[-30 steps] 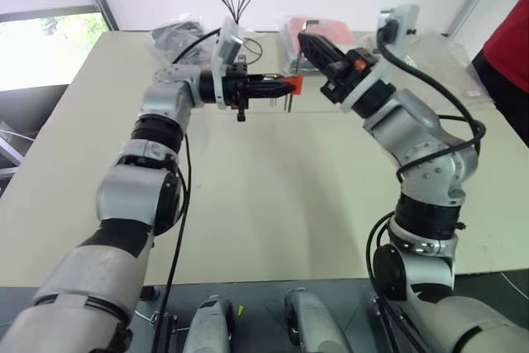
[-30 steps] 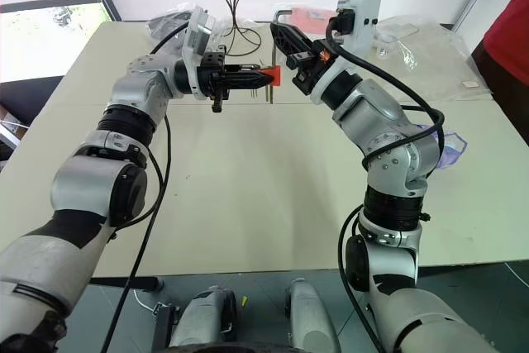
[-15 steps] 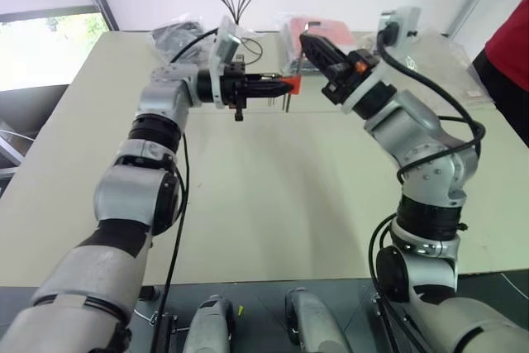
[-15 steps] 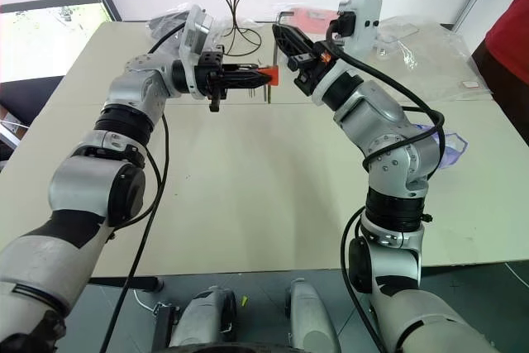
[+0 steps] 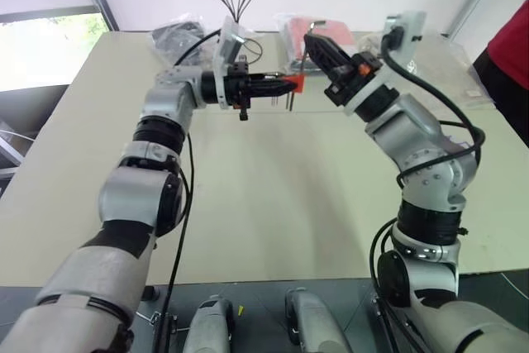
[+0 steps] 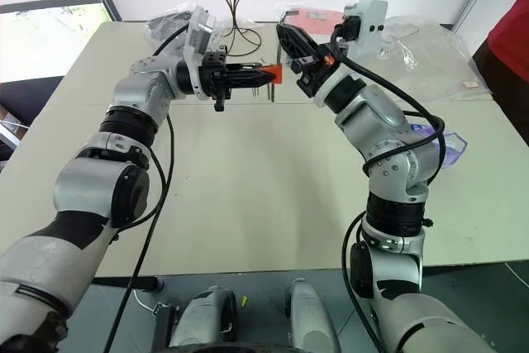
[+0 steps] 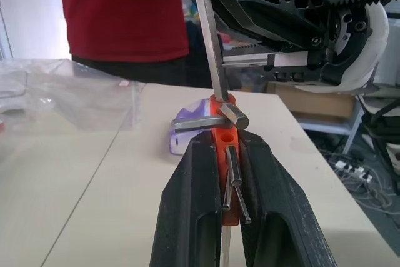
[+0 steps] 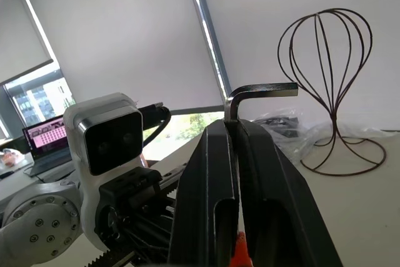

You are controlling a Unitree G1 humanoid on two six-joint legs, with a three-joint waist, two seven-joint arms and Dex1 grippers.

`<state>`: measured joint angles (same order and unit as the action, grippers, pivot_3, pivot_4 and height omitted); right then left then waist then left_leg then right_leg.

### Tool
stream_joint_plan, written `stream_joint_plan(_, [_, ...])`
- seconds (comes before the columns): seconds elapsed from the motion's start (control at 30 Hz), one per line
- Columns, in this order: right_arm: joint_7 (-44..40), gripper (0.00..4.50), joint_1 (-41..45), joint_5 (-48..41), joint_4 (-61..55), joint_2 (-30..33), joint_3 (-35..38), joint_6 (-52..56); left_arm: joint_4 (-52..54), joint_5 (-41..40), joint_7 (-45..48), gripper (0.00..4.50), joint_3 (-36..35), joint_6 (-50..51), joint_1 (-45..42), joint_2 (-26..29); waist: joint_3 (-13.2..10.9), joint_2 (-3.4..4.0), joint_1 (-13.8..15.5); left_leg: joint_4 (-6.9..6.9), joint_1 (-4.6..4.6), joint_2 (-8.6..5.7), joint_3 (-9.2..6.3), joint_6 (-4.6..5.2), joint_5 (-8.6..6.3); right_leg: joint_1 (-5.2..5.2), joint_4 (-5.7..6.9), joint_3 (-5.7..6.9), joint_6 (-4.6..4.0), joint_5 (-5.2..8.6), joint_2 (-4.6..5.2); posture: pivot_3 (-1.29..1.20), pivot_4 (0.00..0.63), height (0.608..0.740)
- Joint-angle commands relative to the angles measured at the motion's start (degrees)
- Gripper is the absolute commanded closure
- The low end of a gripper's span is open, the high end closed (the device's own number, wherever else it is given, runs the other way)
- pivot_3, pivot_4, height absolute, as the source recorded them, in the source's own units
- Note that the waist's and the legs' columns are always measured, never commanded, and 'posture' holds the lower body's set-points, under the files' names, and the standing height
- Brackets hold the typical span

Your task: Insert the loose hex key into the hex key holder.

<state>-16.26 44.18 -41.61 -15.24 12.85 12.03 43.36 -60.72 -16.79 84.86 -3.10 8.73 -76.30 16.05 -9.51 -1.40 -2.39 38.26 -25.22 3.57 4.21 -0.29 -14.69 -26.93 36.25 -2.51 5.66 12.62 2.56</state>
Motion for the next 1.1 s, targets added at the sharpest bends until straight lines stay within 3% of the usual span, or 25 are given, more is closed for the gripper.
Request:
stream_joint_plan(0.03, [-0.65, 4.40, -1.29, 1.03, -0.56, 1.33, -1.36, -0.34, 3.41, -2.98, 0.86, 4.50, -2.96, 0.81, -2.02, 0.40, 0.00, 0.00, 0.00, 0.00, 0.00, 0.00, 0.00, 0.00, 0.00, 0.00, 0.00, 0.00, 0.00, 0.00, 0.00, 0.00, 0.150, 0.739])
stream_joint_plan(0.37, [-4.96, 4.40, -3.15, 3.10, -1.34, 4.96, -5.47, -2.48, 3.52, -2.87, 0.05, 4.50, -4.30, 1.83, -2.39, 0.63, 0.00, 0.00, 0.01, 0.02, 0.03, -0.01, 0.00, -0.02, 0.01, 0.01, 0.03, -0.02, 0.00, 0.00, 0.00, 0.00, 0.150, 0.739])
stream_joint_plan(0.6, [-3.51, 4.40, -2.55, 2.15, -0.87, 4.17, -3.68, -2.48, 3.85, -1.97, 0.42, 4.50, -3.35, 0.81, -1.34, 0.32, 0.00, 0.00, 0.05, 0.05, 0.05, -0.01, 0.00, -0.03, 0.02, 0.04, 0.06, -0.01, 0.00, 0.00, 0.00, 0.00, 0.150, 0.739])
stream_joint_plan(0.73, [-3.17, 3.06, -2.51, 2.07, -0.80, 4.29, -3.48, -2.58, 3.94, -1.54, 0.55, 4.50, -3.00, 0.36, -0.78, 0.26, 0.00, 0.00, 0.06, 0.05, 0.06, -0.01, 0.01, -0.04, 0.03, 0.04, 0.07, -0.02, 0.00, 0.00, 0.00, 0.00, 0.150, 0.739])
stream_joint_plan(0.9, [-3.02, 0.37, -2.36, 1.74, -1.28, 5.47, -3.26, -1.63, 4.15, -1.22, 0.45, 4.50, -2.84, 0.59, -0.07, 0.56, 0.00, 0.00, 0.05, 0.05, 0.06, -0.01, 0.00, -0.05, 0.03, 0.04, 0.08, -0.02, 0.00, 0.00, 0.00, 0.00, 0.150, 0.739])
stream_joint_plan(0.93, [-3.10, 0.03, -2.55, 1.62, -1.85, 5.91, -3.14, -1.35, 4.36, -1.05, 0.44, 4.50, -2.67, 0.71, 0.28, 0.72, 0.00, 0.00, 0.05, 0.05, 0.07, -0.01, 0.00, -0.05, 0.03, 0.05, 0.08, -0.02, 0.00, 0.00, 0.00, 0.00, 0.150, 0.739])
stream_joint_plan(1.1, [-9.77, 0.03, -9.33, -1.08, -10.74, 16.37, -3.23, 3.97, 7.52, -0.57, 1.11, 4.50, -1.28, 5.10, 6.26, 2.94, 0.02, 0.03, 0.21, 0.05, 0.12, -0.01, 0.00, -0.04, 0.03, 0.11, 0.06, -0.03, 0.00, 0.00, 0.01, 0.00, 0.150, 0.739])
